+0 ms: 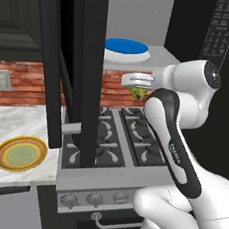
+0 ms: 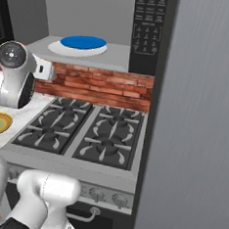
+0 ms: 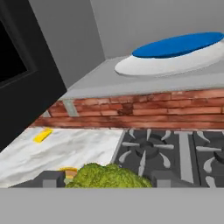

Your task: Pick the broccoli from the counter and place it in the microwave. Then turn on the microwave.

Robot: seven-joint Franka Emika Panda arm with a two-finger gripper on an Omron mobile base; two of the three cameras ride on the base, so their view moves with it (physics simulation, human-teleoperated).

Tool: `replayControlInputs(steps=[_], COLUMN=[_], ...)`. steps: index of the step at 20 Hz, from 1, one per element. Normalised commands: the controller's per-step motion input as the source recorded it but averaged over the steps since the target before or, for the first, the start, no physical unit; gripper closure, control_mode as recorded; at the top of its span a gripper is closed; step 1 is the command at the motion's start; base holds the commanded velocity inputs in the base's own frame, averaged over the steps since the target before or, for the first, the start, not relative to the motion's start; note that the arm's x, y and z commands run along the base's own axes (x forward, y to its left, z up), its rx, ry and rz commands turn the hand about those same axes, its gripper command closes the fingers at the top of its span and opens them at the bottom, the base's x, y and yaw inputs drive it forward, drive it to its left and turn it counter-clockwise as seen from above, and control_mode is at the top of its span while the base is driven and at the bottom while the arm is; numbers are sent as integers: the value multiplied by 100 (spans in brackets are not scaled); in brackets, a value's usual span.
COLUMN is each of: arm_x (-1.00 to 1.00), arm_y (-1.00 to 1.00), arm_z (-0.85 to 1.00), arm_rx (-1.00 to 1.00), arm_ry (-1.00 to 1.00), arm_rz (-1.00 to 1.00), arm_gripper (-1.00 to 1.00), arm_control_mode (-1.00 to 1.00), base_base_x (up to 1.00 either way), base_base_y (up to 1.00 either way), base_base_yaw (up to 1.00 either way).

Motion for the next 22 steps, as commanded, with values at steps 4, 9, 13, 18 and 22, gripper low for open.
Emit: replayControlInputs(steps=[4,9,13,18,22], arm_x=[0,3,1,13,29], arm_y=[-12,-19,-27,-20,-17], arm_z=[42,36,45,46,33], arm_rx=[-7,-7,-6,-3,-2], arm_ry=[-25,-23,-19,-9,0], arm_rz=[-10,-10,-11,-13,-15], arm_gripper=[100,100,100,100,100], arm_control_mode=[-100,-100,-100,-100,-100], base_base_x=[0,0,0,0,0], base_base_y=[0,0,0,0,0], base_base_yaw=[0,0,0,0,0])
